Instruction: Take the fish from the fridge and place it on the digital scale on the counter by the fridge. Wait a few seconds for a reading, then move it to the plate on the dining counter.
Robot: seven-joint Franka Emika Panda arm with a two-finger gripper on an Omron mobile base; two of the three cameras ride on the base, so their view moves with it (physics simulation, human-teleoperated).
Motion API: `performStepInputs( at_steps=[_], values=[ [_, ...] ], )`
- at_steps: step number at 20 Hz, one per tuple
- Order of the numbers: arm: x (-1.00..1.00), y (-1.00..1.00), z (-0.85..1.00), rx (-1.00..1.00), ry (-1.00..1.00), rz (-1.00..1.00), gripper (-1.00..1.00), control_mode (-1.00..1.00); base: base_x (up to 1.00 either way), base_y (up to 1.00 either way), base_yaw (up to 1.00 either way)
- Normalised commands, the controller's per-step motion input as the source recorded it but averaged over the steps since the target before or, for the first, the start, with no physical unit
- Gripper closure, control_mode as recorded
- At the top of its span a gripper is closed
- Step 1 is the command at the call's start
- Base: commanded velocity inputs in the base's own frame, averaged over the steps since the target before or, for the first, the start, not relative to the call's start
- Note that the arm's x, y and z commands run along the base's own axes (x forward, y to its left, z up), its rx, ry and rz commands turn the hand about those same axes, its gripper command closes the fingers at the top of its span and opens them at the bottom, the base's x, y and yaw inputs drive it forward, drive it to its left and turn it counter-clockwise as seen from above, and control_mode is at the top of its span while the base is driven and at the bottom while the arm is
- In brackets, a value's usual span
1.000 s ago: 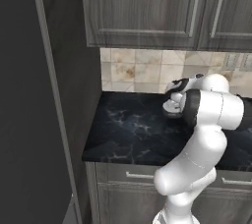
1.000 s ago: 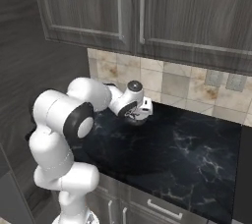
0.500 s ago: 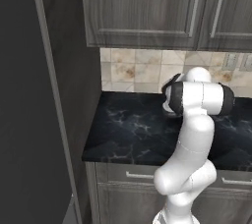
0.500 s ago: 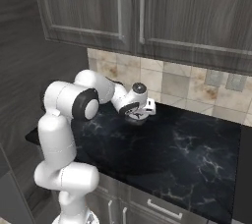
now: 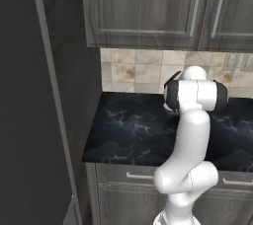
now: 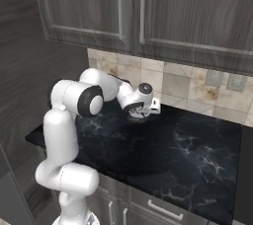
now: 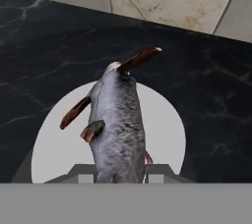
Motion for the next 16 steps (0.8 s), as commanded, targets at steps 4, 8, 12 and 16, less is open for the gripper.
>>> performStepInputs(
  at_steps=[4,8,12,16],
  values=[
    [0.00,0.14,-0.21,0.00,0.00,0.00,-1.00,-1.00,0.00,0.00,0.00],
    [0.00,0.11,-0.03,0.00,0.00,0.00,-1.00,-1.00,0.00,0.00,0.00],
    [0.00,0.03,0.00,0.00,0.00,0.00,-1.00,-1.00,0.00,0.00,0.00],
    [-0.01,0.01,0.10,0.00,-0.01,0.00,-1.00,-1.00,0.00,0.00,0.00]
  ],
)
